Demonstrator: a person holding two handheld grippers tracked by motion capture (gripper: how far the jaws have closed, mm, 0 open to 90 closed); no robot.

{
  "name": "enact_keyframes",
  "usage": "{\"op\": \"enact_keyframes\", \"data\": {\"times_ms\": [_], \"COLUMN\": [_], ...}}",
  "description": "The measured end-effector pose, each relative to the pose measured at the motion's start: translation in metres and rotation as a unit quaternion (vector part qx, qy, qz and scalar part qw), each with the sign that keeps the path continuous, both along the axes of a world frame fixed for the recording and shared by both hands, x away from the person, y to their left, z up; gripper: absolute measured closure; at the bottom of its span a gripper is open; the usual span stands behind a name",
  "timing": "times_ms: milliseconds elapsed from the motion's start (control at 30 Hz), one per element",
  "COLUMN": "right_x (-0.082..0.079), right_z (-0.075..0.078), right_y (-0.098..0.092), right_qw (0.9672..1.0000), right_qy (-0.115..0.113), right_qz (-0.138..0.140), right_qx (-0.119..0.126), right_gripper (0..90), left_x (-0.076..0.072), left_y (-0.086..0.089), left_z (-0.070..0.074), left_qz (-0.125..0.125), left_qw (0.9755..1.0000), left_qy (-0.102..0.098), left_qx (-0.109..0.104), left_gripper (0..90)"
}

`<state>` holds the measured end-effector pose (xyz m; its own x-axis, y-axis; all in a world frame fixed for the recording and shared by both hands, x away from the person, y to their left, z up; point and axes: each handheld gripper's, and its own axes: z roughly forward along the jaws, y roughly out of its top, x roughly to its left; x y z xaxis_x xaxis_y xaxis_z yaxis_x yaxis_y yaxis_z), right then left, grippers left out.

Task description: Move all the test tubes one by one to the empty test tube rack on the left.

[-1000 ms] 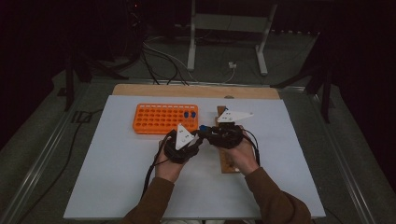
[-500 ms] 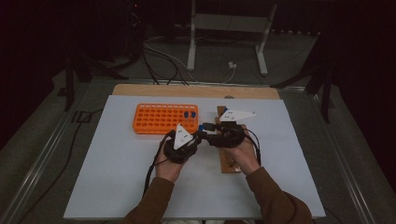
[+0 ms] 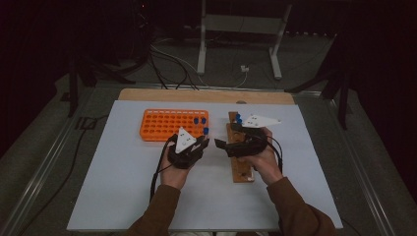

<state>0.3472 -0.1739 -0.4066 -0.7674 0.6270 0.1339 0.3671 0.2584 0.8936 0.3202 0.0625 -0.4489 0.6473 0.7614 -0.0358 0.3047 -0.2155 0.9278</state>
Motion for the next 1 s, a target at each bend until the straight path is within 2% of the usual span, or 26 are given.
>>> {"op": "enact_keyframes", "data": {"times_ms": [100, 367, 700, 1000], "right_x": [0.0, -0.002, -0.006, -0.012], "right_z": [-0.002, -0.005, -0.01, -0.017], "right_y": [-0.006, -0.023, -0.04, -0.056], "right_qw": [1.0, 0.9996, 0.9992, 0.9988], "right_qy": [-0.002, -0.014, -0.018, -0.015], "right_qz": [-0.008, -0.021, -0.034, -0.047], "right_qx": [-0.001, -0.013, -0.004, 0.003], "right_gripper": [4.2, 1.5, 0.6, 0.0], "left_x": [0.002, 0.008, 0.015, 0.023], "left_y": [0.004, 0.017, 0.022, 0.024], "left_z": [0.001, 0.002, 0.001, 0.003], "left_qz": [0.004, 0.021, 0.028, 0.038], "left_qw": [1.0, 0.9994, 0.9993, 0.9988], "left_qy": [0.001, 0.002, -0.008, -0.018], "left_qx": [-0.007, -0.026, -0.021, -0.025], "left_gripper": [78.1, 78.1, 78.1, 78.1]}}
